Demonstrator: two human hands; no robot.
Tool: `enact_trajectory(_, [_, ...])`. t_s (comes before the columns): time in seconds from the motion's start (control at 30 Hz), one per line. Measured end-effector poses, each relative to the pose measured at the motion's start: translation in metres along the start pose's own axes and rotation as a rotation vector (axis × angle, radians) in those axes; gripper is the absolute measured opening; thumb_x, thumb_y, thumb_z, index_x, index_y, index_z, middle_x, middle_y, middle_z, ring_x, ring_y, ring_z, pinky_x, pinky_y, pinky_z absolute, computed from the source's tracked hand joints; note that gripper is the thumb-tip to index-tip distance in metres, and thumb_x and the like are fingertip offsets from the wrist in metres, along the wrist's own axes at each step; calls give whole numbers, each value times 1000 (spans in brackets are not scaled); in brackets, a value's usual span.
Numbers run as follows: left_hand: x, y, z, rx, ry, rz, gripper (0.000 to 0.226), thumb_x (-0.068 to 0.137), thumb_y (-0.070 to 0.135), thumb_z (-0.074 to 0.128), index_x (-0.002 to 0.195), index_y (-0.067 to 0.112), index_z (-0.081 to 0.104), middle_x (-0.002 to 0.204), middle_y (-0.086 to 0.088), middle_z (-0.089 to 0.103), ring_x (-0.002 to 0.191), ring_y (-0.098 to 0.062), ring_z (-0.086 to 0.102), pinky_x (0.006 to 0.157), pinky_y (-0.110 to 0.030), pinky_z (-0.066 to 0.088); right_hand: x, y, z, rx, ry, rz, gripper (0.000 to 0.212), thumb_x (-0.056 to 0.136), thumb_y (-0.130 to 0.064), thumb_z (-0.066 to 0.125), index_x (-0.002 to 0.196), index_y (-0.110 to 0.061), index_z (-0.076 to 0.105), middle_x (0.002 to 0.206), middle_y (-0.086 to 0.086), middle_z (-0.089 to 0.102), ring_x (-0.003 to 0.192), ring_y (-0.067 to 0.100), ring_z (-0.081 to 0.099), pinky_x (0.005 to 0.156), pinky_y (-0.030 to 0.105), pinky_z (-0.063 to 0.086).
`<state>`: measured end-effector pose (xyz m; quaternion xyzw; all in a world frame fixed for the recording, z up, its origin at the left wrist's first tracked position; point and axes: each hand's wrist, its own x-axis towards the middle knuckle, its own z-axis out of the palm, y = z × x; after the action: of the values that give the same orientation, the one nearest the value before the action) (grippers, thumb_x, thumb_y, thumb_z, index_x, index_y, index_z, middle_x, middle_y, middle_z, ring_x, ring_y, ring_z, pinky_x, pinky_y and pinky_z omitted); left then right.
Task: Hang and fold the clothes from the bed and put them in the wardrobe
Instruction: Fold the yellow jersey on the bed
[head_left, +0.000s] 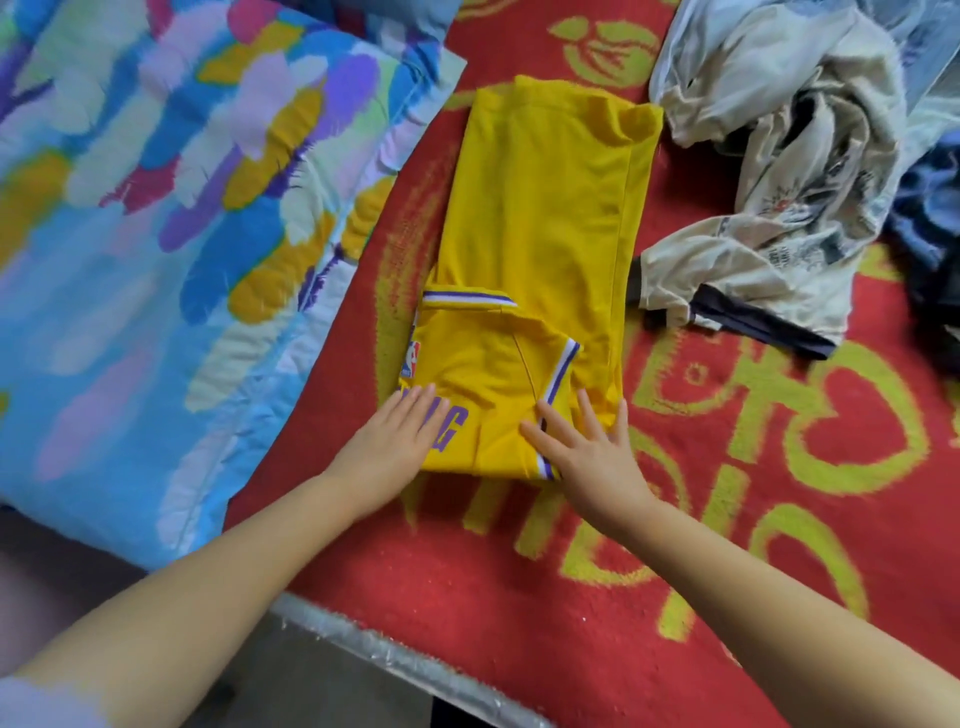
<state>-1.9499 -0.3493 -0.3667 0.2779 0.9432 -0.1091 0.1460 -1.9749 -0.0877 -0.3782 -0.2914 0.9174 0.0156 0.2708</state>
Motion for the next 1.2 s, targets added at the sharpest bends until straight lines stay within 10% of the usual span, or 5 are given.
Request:
enact_trajectory(0.23, [-22, 38, -7, -240, -480, 48, 59, 90, -2, 32, 148, 1, 22, 152, -28, 21, 141, -34, 28, 115, -37, 22, -32, -17, -5, 234, -400, -21, 65, 93, -6, 41, 149, -35, 26, 161, -3, 9, 145, 40, 9, 108, 66, 20])
enact_trajectory(0.4, [-12, 13, -50, -798, -1002, 73, 18, 83, 0, 43, 84, 4, 60, 80, -15, 59, 72, -23, 53, 63, -33, 38, -49, -2, -41, 591, -766, -70, 14, 88, -8, 46, 78, -15, 53, 78, 10, 58, 69, 21, 48, 58, 30, 36])
enact_trajectory(0.7, [62, -73, -35, -1602, -345, -752, 13, 88, 3, 61, 99, 6, 56, 72, -9, 53, 52, -10, 52, 48, -22, 46, 35, 76, -73, 849, -143, 341, 58, 91, -35, 63, 142, -21, 39, 141, 10, 46, 123, 27, 49, 86, 31, 40])
enact_trajectory(0.93, [44, 38, -6, -576, 332, -586, 69, 90, 46, 48, 144, 8, 32, 146, -18, 38, 134, -33, 38, 105, -52, 33, 6, 11, -20, 313, 358, 159, 75, 80, -21, 67, 147, -13, 35, 148, 19, 37, 139, 40, 31, 105, 62, 35])
enact_trajectory(1.2, [-7, 68, 22, -172, 31, -215, 67, 75, 19, 57, 141, 16, 45, 146, -15, 41, 133, -25, 44, 102, -50, 41, -20, 5, 32, 46, -43, 124, 102, 92, -18, 53, 139, -35, -37, 157, 7, -25, 145, 38, 7, 109, 68, 3])
